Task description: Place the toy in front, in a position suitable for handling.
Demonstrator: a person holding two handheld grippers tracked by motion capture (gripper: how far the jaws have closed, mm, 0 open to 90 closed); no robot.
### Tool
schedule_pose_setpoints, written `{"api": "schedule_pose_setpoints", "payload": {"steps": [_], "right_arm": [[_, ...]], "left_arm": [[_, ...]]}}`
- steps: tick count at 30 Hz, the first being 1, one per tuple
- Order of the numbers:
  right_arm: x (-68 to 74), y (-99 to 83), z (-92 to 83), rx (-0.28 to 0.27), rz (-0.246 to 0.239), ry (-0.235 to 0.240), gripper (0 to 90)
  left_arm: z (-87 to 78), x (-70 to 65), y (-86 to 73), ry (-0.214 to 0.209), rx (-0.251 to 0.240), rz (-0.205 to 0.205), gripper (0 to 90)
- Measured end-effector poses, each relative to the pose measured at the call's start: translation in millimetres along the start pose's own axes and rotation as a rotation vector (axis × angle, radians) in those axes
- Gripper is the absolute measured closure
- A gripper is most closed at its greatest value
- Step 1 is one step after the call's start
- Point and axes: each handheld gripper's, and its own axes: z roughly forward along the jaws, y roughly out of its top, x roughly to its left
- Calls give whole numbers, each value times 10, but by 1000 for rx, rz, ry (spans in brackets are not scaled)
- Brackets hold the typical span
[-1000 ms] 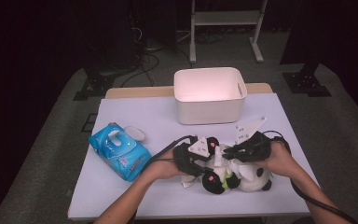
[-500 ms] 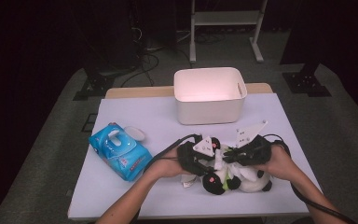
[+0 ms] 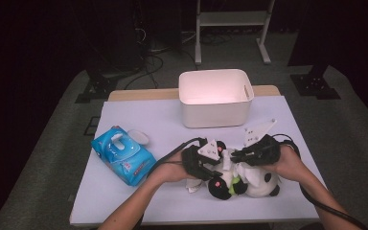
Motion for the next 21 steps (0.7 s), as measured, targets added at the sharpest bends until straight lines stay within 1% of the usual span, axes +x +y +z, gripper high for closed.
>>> {"api": "schedule_pose_setpoints", "payload": {"steps": [2,3,4,6,9,11,13,14,17,18,21], "right_arm": [[6,-4,8,1,0,3,826],[19,-15,25,1,4,12,826],[22,-23,30,-2,0,12,826],[36,-34,30,-10,12,20,827],[49,-50,23,-17,5,22,827],[72,-62,19,-21,2,20,827],[97,-72,18,-21,-1,23,827],[124,-88,19,-26,0,23,827],[139,-103,15,-33,-2,25,827],[159,-111,10,-36,1,28,827],[188,-113,10,-38,-4,30,828]], "left_arm": [[-15,3,-2,1,-3,-3,572],[-33,7,-5,1,-1,-1,567],[-78,19,-16,10,7,2,565],[-94,27,-25,16,2,-1,563],[-171,69,-54,22,-15,-24,563],[-205,94,-59,27,-21,-27,563],[-233,108,-55,33,-23,-30,544],[-264,127,-53,42,-28,-34,541],[-283,143,-51,51,-32,-39,532],[-284,156,-46,55,-25,-46,528],[-270,180,-45,59,-19,-48,518]]}}
